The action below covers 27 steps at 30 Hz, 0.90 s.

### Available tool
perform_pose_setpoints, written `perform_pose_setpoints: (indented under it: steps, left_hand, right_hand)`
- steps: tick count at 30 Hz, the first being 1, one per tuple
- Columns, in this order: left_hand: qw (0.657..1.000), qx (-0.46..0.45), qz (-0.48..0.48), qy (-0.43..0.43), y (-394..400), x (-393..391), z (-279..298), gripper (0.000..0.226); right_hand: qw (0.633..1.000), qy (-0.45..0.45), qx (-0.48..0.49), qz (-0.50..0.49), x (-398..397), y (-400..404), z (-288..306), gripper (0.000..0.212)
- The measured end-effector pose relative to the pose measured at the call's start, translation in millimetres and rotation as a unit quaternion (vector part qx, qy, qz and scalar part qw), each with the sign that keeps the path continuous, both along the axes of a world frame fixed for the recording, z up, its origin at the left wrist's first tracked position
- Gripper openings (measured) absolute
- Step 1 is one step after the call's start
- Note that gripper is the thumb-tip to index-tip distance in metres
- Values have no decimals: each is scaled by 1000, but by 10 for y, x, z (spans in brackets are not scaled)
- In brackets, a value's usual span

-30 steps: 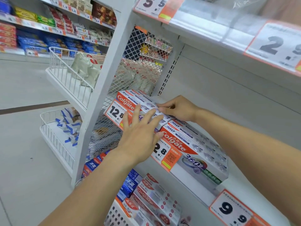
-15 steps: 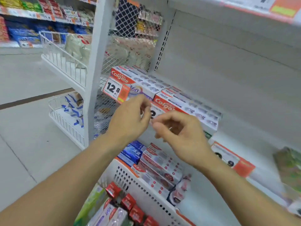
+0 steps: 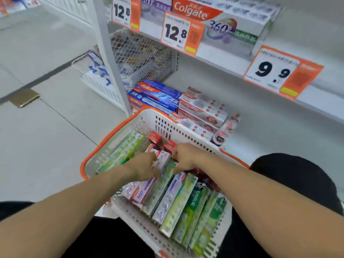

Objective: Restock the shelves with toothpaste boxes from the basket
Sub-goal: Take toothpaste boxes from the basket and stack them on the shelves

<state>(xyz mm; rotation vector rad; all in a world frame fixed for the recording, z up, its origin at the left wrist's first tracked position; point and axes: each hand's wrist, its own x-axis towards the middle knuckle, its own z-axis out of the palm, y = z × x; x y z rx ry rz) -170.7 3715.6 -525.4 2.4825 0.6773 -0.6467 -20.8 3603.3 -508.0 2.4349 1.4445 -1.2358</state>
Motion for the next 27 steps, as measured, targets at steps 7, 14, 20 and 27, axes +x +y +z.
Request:
perform_pose_setpoints:
  steps: [7,14,20,27]
  left_hand:
    - [998,-21,52,39,-75,-344,-292,84]
    - [997,-55,47,-29,-195,-333,-410,70]
    - [992,-109,64,-24,-176,-344,-441,27]
    - [989,-33,140,-36,53,-363,-393,40]
  right_hand:
    - [997,-2,61,-38,76,-151,-275,80]
    - [994,-20,105,27,-84,-63,-350,95]
    - [982,-74,95,147,-242,-92,-568,79]
    - [974,-101,79,184,-139,-171,-444,62]
